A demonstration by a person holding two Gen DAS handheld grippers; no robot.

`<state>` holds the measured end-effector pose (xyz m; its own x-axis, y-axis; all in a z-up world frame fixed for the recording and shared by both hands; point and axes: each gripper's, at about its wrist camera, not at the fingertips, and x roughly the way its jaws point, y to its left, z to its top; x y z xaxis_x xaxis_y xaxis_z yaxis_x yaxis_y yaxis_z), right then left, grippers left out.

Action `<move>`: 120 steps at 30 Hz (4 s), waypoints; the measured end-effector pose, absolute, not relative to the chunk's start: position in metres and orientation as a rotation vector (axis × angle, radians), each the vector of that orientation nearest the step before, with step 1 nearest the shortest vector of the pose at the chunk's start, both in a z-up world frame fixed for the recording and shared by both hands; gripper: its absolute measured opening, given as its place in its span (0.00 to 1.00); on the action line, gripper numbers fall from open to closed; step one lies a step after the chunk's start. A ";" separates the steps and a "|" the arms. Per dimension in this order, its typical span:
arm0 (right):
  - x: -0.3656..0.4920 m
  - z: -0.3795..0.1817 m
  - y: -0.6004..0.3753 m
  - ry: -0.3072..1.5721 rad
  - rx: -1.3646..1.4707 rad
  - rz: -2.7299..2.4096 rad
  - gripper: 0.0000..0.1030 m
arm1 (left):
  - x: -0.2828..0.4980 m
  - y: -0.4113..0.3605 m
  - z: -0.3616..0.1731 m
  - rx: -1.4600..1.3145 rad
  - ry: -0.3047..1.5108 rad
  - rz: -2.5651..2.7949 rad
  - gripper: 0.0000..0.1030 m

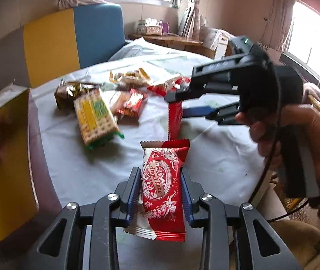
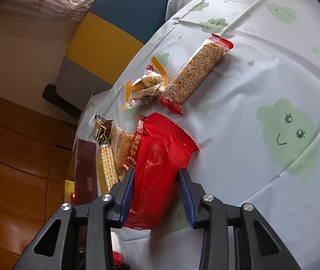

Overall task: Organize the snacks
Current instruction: 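Carry the red-and-white candy into the tray and release it while the right tool grasps the red bag, then lift the large red bag with the right tool and release it into the tray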

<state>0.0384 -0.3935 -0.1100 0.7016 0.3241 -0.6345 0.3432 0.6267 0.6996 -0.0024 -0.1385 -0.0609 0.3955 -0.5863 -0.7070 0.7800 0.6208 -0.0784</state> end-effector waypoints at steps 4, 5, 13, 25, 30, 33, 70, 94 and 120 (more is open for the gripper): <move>0.034 -0.110 -0.393 0.810 0.936 -0.010 0.37 | -0.002 -0.135 -0.048 0.276 0.734 -0.871 0.33; 0.033 -0.110 -0.393 0.807 0.943 -0.008 0.37 | -0.001 -0.134 -0.044 0.275 0.724 -0.864 0.33; 0.029 -0.111 -0.394 0.785 0.953 0.005 0.36 | 0.024 -0.101 -0.012 0.190 0.664 -0.764 0.33; 0.031 -0.110 -0.392 0.795 0.944 -0.014 0.36 | 0.095 -0.006 -0.010 0.091 0.699 -0.470 0.33; 0.032 -0.109 -0.391 0.800 0.935 -0.025 0.36 | 0.118 0.034 -0.024 0.100 0.771 -0.363 0.33; 0.033 -0.109 -0.391 0.800 0.934 -0.029 0.36 | 0.134 0.057 -0.034 0.100 0.827 -0.292 0.33; 0.044 -0.090 -0.375 0.826 0.875 -0.079 0.35 | 0.136 0.096 -0.047 0.115 0.884 -0.061 0.70; 0.117 0.000 -0.237 0.826 0.588 0.245 0.35 | 0.122 0.089 -0.042 0.079 0.886 -0.097 0.75; 0.239 -0.048 -0.078 1.039 -0.068 0.214 0.35 | 0.109 0.118 -0.035 -0.006 0.869 -0.089 0.75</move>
<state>0.2390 -0.0781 -0.0482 0.4883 0.1438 -0.8608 -0.2083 0.9770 0.0450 0.1085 0.1182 -0.0355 0.6418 -0.0802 -0.7626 0.0752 0.9963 -0.0414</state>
